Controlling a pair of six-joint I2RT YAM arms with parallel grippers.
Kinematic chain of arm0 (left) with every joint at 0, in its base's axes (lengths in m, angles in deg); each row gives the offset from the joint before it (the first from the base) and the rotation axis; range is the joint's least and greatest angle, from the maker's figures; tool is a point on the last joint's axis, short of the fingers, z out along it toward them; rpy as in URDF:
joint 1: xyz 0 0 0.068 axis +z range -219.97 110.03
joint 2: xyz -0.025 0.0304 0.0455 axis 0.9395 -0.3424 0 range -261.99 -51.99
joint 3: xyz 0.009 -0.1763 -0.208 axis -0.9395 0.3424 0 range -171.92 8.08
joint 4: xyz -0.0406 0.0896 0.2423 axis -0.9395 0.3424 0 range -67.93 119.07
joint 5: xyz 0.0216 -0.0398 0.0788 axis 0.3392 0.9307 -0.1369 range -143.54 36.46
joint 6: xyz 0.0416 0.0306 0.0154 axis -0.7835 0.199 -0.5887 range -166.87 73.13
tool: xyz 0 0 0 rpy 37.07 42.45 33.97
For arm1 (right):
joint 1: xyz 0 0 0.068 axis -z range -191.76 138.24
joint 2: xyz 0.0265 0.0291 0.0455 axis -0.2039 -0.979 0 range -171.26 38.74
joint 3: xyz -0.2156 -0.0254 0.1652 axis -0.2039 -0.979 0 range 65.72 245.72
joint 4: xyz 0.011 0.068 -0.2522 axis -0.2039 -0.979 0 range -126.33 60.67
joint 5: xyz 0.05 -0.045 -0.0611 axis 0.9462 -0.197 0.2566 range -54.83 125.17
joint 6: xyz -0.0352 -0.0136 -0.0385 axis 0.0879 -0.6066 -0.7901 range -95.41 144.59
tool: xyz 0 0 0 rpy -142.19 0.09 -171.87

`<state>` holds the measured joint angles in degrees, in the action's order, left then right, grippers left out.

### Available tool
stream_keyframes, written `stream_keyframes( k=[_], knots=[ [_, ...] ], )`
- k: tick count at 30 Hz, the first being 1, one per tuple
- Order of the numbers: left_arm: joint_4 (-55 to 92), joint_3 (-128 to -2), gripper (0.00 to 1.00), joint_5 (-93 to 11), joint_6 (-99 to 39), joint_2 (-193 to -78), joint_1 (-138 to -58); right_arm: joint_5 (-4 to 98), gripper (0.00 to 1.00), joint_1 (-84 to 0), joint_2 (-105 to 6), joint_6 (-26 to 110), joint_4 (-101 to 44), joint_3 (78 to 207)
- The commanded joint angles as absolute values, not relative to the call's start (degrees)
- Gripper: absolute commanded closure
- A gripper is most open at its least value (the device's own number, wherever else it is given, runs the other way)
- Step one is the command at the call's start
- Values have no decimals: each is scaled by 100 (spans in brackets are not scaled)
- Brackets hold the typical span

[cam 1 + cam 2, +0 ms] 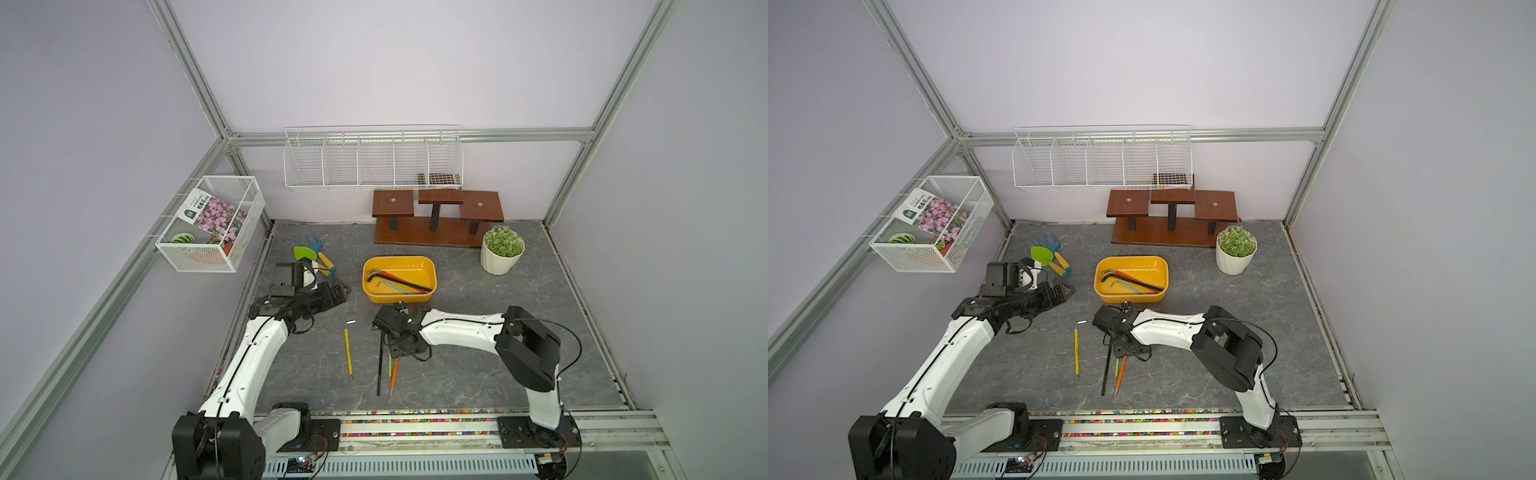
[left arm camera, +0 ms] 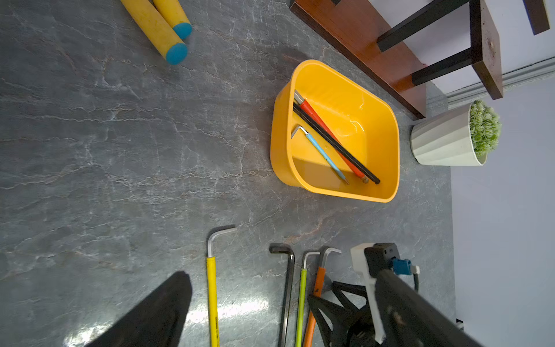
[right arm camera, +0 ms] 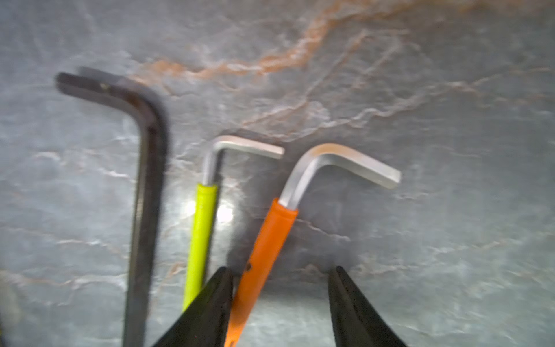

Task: Put the hex key on the desktop into the storage box
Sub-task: Pick up the Allen key from the center of the board.

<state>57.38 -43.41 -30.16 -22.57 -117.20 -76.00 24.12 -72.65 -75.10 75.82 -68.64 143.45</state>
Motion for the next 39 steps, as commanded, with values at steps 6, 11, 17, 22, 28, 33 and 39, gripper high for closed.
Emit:
stream_keyframes(
  k=[6,11,17,22,28,33,39],
  knots=[
    [5734,-4308,0,-3084,-2358,-11653,-7607,2086,45,-6964,-7079,7611,-7217,13727],
    [5731,-4324,0,-3048,-2358,-11685,-7612,2450,47,-6925,-7096,7636,-6971,13709],
    [5740,-4309,0,-3047,-2363,-11666,-7612,2660,51,-6933,-7380,7768,-6721,13627],
    [5740,-4321,0,-3051,-2366,-11657,-7613,2470,74,-6890,-7403,7805,-6692,13559],
    [5731,-4321,0,-3051,-2365,-11651,-7612,2265,96,-6753,-7109,7674,-6814,13542],
    [5740,-4317,0,-3062,-2366,-11665,-7608,2067,100,-6628,-6695,7246,-7023,13751],
    [5740,-4318,0,-3086,-2367,-11665,-7613,1867,100,-6366,-6411,6188,-7470,14776]
  ],
)
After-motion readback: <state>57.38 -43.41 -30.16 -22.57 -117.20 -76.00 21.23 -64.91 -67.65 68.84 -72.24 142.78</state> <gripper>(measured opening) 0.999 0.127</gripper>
